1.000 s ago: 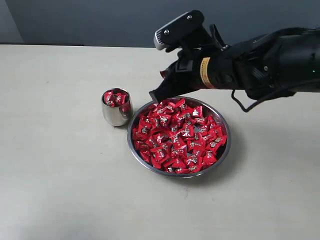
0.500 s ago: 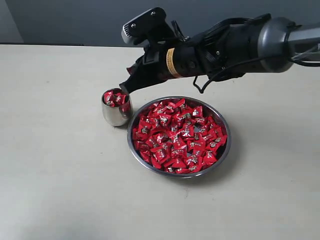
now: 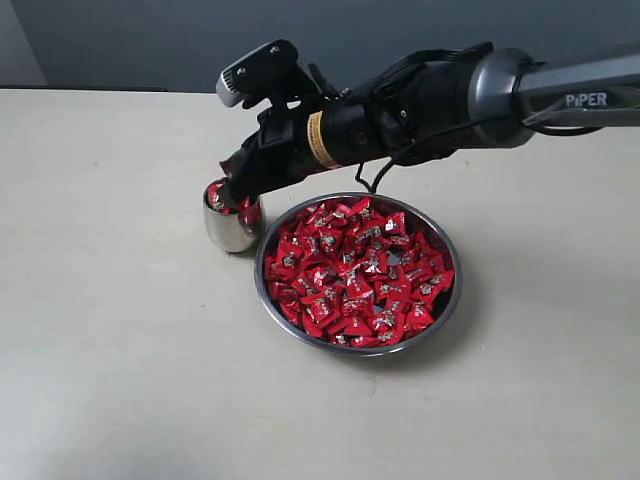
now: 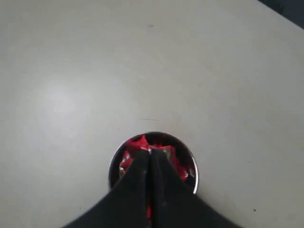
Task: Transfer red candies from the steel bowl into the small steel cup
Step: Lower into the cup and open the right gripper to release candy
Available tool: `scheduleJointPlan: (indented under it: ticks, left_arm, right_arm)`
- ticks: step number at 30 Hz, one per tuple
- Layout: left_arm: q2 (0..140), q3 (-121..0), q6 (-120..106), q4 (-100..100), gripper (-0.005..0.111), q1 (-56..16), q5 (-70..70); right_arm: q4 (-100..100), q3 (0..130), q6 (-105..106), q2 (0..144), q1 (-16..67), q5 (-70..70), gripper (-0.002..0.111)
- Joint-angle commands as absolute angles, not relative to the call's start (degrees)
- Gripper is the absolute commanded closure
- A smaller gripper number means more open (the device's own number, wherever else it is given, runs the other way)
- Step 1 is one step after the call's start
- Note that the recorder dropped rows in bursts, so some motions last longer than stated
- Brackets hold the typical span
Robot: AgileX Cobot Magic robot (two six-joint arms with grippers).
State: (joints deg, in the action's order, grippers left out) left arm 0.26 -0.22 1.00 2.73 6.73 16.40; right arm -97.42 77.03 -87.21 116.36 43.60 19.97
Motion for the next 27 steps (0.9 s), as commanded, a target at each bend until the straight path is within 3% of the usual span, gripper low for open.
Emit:
scheduleJointPlan:
  ticks: [1,27]
  left_arm:
    - [0.0,0.0,1.12,2.57,0.106,6.77,16.29]
    - [0.0,0.0,1.12,2.57,0.106,6.77,16.29]
  right_arm:
    - [-97.69,78.65,-86.94,117.82,43.31,21.99,0.109]
    - [-97.73,79.14,-88.45,120.79,43.31,22.33,0.109]
